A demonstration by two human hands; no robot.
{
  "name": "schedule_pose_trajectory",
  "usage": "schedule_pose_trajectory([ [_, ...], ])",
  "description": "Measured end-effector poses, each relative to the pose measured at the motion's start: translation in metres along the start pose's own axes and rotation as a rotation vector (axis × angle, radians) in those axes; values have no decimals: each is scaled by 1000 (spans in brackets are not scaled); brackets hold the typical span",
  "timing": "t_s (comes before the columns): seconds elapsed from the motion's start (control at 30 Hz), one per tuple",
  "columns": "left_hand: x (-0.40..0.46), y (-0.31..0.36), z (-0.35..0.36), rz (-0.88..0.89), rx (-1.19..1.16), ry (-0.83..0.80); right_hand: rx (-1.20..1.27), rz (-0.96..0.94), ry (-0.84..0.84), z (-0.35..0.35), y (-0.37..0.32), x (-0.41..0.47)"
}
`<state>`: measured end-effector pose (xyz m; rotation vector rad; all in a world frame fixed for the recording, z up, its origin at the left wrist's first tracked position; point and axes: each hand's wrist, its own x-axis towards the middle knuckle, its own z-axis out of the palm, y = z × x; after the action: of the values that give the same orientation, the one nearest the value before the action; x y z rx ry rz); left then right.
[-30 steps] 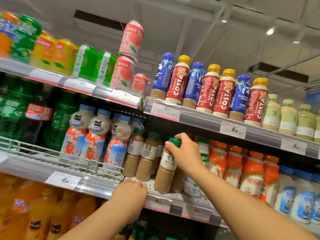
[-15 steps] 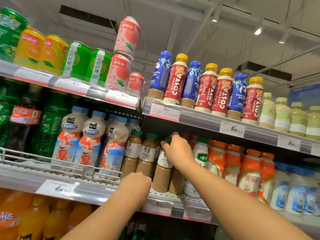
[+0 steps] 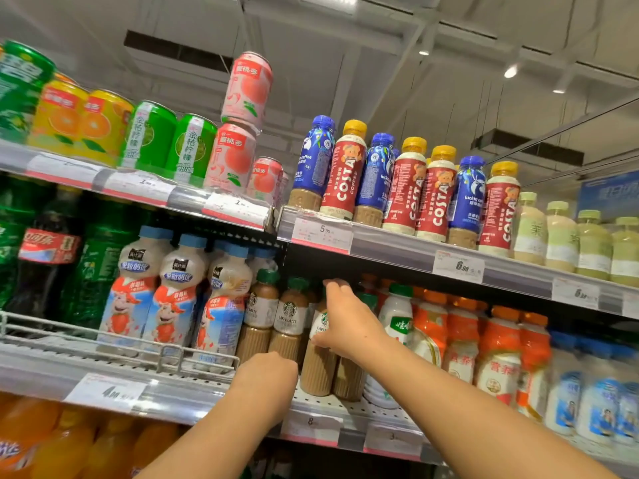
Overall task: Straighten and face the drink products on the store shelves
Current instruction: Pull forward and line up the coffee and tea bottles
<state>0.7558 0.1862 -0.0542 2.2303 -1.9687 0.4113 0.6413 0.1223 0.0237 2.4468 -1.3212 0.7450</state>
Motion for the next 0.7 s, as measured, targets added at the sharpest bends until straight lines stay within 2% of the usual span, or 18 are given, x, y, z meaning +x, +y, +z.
schedule_pose_trajectory([
  [0.2,0,1,0,0,8,6,37,3,50,7,4,-1],
  [0.57,0,-2,4,-29,13,2,47,0,29,9,4,-1],
  [0.7,4,0,3,-27,39,-35,-33,-108,7,-8,0,-17],
])
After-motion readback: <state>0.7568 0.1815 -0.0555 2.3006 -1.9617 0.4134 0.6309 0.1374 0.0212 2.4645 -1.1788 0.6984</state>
